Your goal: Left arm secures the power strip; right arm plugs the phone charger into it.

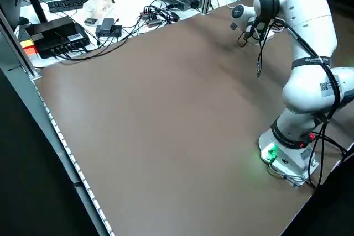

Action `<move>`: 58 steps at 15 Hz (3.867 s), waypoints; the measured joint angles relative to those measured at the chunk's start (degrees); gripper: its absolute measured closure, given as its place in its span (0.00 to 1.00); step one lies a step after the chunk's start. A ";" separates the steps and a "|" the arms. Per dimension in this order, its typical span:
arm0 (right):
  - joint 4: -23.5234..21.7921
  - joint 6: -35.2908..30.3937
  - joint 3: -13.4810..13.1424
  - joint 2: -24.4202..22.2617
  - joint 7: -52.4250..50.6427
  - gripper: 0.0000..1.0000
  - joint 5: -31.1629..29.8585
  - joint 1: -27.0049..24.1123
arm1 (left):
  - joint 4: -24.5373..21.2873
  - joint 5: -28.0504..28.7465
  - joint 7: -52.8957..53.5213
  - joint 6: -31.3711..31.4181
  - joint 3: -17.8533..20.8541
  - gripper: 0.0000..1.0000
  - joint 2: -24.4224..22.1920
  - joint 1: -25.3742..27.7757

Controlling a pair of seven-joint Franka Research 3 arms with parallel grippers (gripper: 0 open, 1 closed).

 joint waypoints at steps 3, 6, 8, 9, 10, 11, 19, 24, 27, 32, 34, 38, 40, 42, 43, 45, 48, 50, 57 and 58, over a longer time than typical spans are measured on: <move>0.09 0.03 -0.04 -0.46 1.39 0.52 -0.83 0.11 | 0.00 0.00 0.00 0.00 0.00 0.99 0.00 0.00; 0.17 0.88 -0.19 -2.16 5.09 0.52 -3.45 0.56 | 0.00 0.00 0.00 0.00 0.00 0.99 0.00 0.00; 0.35 1.63 -0.24 -4.55 8.63 0.52 -4.67 0.87 | 0.00 0.00 0.00 0.00 0.00 0.99 0.00 0.00; 0.43 1.75 -0.25 -6.15 11.03 0.52 -5.27 1.08 | 0.00 0.00 0.00 0.00 0.00 0.99 0.00 0.00; 0.47 1.78 -0.26 -7.89 13.50 0.52 -5.84 1.34 | 0.00 0.00 0.00 0.00 0.00 0.99 0.00 0.00; 0.49 1.94 -0.28 -9.65 15.84 0.52 -6.33 1.66 | 0.01 0.00 0.00 0.00 0.00 0.99 0.00 0.00; -0.12 4.96 -0.57 -25.78 41.55 0.52 -13.18 7.71 | 0.01 0.00 0.01 0.00 0.01 0.99 0.00 -0.01; -0.28 5.40 -0.59 -33.68 61.33 0.52 -20.70 12.70 | 0.01 0.00 0.02 0.01 0.01 0.99 0.01 -0.02; -0.48 5.61 -0.61 -36.00 74.15 0.52 -23.81 15.62 | 0.01 0.00 0.02 0.01 0.01 0.99 0.01 -0.02; -0.61 6.76 -0.60 -38.32 93.50 0.52 -29.79 22.00 | 0.02 0.00 0.02 0.01 0.01 0.99 0.02 -0.02; -0.61 7.14 -0.62 -38.79 101.86 0.52 -31.37 24.58 | 0.02 0.00 0.02 0.02 0.01 0.99 0.02 -0.03; -0.31 7.67 -0.60 -39.51 122.09 0.52 -36.63 31.87 | 0.02 0.00 0.02 0.02 0.01 0.99 0.02 -0.03; -0.15 7.67 -0.61 -39.55 129.28 0.52 -37.42 34.20 | 0.02 0.00 0.02 0.02 0.01 0.99 0.02 -0.03; -0.11 7.69 -0.63 -39.55 134.44 0.52 -38.09 36.25 | 0.03 0.00 0.02 0.03 0.01 0.99 0.02 -0.03; -0.11 7.69 -0.64 -39.55 136.91 0.52 -38.32 37.23 | 0.03 0.00 0.02 0.03 0.01 0.99 0.02 -0.03; -0.11 7.69 -0.65 -39.54 141.71 0.52 -38.48 39.16 | 0.03 0.00 0.02 0.03 0.01 0.99 0.02 -0.03; -0.15 7.69 -0.66 -39.41 147.64 0.52 -38.56 41.97 | 0.03 0.00 0.02 0.03 0.01 0.99 0.02 -0.03; -0.24 7.69 -0.69 -39.02 151.70 0.52 -38.58 43.46 | 0.03 0.00 0.02 0.03 0.01 0.99 0.02 -0.03; -2.34 6.83 -0.67 -33.79 162.44 0.52 -38.58 49.29 | 0.03 0.00 0.02 0.03 0.01 0.99 0.02 -0.03; -2.93 5.98 -0.65 -33.31 163.33 0.52 -38.58 50.25 | 0.03 0.00 0.02 0.03 0.01 0.99 0.02 -0.03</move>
